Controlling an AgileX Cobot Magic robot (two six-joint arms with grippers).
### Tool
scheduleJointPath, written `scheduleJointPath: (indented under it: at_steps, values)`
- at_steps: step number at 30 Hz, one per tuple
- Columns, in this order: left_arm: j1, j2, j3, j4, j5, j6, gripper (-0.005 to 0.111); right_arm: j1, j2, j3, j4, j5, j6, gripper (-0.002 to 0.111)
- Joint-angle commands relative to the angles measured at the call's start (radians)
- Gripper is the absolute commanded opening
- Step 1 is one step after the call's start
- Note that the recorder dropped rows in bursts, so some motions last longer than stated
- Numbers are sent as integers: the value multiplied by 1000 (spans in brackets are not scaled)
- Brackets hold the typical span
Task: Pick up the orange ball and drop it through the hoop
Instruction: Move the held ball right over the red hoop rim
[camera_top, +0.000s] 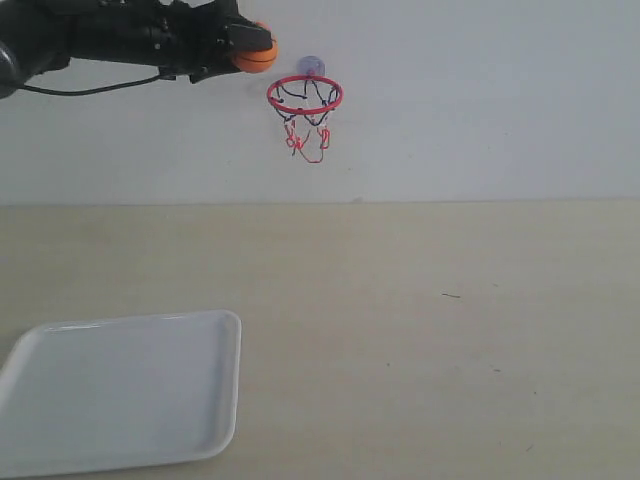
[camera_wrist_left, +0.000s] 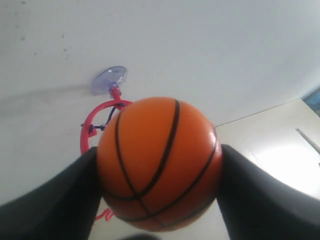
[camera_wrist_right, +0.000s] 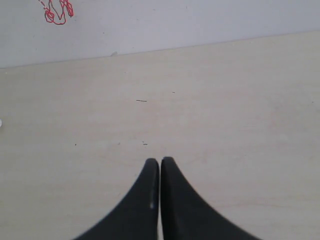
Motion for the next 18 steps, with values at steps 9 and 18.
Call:
scheduleJointPath:
  at_steps: [9,18]
  values:
    - [-58,45,-41,-13,-103,48,6,-1,-5,-1,-4,-12,-4,0]
    - [-86,78,-41,-5,-155,81,6,-1,-5,-1,-4,-12,-4,0]
